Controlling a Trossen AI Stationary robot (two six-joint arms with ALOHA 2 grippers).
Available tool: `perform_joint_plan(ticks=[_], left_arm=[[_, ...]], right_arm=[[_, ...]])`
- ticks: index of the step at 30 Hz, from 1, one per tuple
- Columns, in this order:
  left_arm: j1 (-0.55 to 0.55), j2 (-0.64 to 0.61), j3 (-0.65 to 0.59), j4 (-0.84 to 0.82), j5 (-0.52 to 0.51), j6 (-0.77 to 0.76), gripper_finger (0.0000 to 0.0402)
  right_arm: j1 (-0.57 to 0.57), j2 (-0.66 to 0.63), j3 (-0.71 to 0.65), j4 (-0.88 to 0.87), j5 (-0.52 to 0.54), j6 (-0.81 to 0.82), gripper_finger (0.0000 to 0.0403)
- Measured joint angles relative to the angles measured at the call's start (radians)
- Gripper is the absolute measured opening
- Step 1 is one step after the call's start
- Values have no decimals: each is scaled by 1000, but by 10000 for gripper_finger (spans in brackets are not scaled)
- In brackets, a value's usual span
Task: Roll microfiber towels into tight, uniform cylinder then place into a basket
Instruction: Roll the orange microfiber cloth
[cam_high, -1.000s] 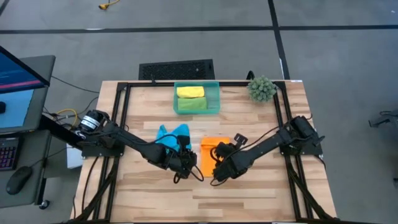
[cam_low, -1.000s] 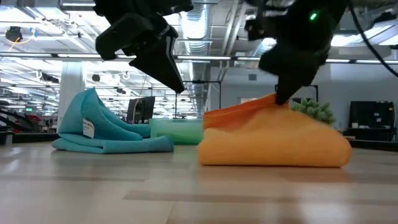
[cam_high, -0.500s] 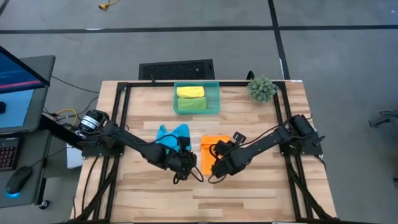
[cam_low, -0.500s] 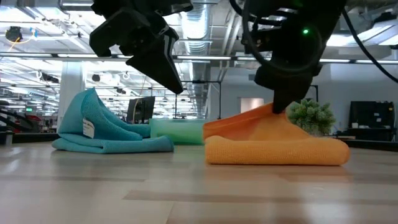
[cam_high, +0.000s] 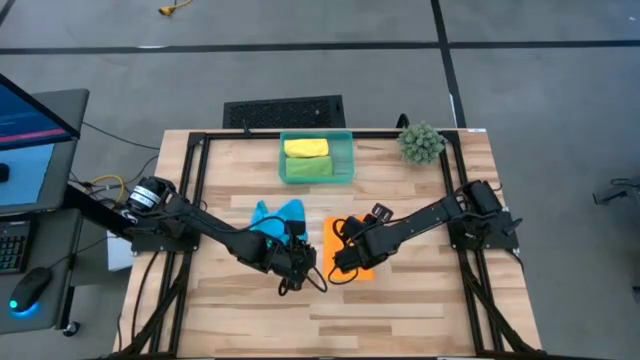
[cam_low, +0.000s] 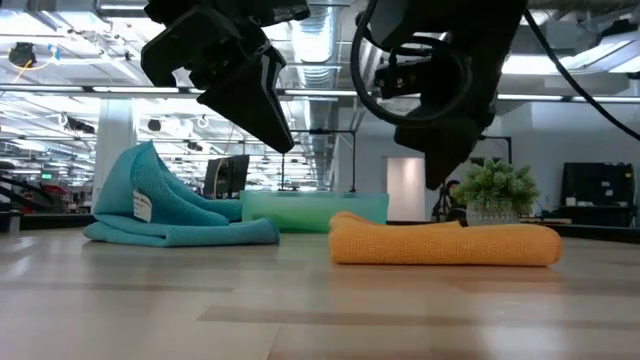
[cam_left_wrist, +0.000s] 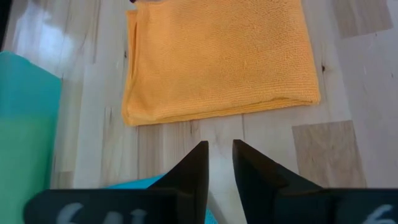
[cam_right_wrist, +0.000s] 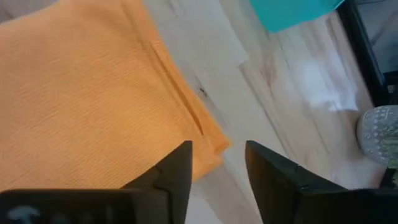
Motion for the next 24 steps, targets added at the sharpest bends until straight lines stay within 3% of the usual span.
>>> perform_joint_plan(ticks=[5,10,19,24], left_arm=[[0,0,0,0,0,-10,88],[0,0,0,2,23,-25,110],[-6,30,1,111,122,-31,128],[-45,69,0,205,128,34,129]], right_arm=[[45,0,23,-136,-5,18,182],[173,0,24,-306,-6,135,175],[460,0,-19,-209,15,160,151],[561,0,-19,-96,158,158,140]])
